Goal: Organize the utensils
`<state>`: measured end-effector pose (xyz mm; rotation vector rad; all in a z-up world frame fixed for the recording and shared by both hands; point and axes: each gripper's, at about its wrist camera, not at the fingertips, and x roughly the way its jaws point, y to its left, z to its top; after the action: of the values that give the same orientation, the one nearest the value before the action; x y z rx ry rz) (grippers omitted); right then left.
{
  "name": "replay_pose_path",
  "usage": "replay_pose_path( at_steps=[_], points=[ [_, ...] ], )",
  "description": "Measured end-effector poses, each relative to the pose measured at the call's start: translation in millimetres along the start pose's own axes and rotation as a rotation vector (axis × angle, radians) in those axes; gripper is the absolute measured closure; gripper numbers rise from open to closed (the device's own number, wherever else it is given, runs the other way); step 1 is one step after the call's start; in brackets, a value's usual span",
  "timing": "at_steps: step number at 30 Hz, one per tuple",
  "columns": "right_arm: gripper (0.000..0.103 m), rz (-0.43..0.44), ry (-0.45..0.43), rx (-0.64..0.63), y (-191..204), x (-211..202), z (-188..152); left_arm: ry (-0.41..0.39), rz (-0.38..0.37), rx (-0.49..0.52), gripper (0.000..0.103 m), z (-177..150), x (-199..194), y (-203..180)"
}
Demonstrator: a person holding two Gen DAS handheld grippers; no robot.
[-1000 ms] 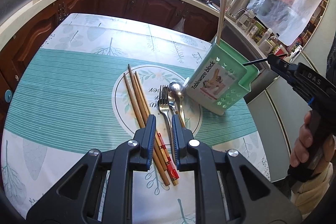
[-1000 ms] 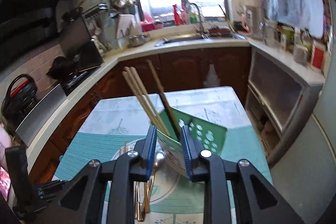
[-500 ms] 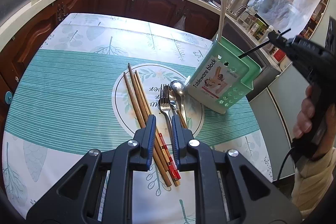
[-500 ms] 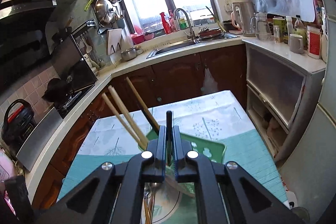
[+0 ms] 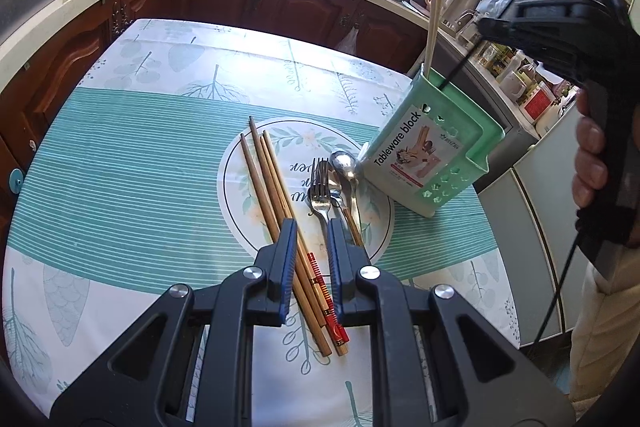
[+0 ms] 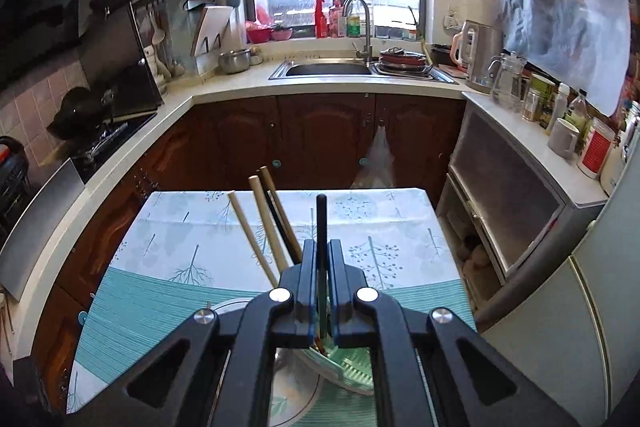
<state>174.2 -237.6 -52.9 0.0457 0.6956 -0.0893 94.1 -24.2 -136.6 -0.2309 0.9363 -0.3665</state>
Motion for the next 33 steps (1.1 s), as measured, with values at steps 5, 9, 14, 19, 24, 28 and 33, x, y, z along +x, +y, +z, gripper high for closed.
replay_pose_path(
  at_steps=[5, 9, 14, 19, 24, 28, 33],
  points=[
    [0.095, 0.076, 0.049, 0.058, 1, 20, 3, -0.008, 0.007, -0.008, 0.091, 0, -2, 3],
    [0.074, 0.127, -0.006, 0.065, 4, 8, 3, 0.000, 0.013, -0.033, 0.091, 1, 0, 9],
    [0.072, 0.188, -0.062, 0.023, 15, -12, 1, 0.011, 0.020, -0.057, 0.091, 2, 4, 15],
    [0.072, 0.272, -0.108, -0.008, 25, -31, -3, 0.012, 0.024, -0.062, 0.091, 2, 5, 15],
    [0.072, 0.339, -0.163, 0.034, 16, -49, -4, 0.012, 0.024, -0.063, 0.091, 1, 5, 15],
    [0.072, 0.331, -0.210, 0.068, 6, -61, -7, 0.015, 0.023, -0.066, 0.091, 1, 5, 15],
    [0.072, 0.373, -0.216, 0.105, -4, -68, -11, 0.015, 0.023, -0.063, 0.091, 0, 4, 14]
  ],
)
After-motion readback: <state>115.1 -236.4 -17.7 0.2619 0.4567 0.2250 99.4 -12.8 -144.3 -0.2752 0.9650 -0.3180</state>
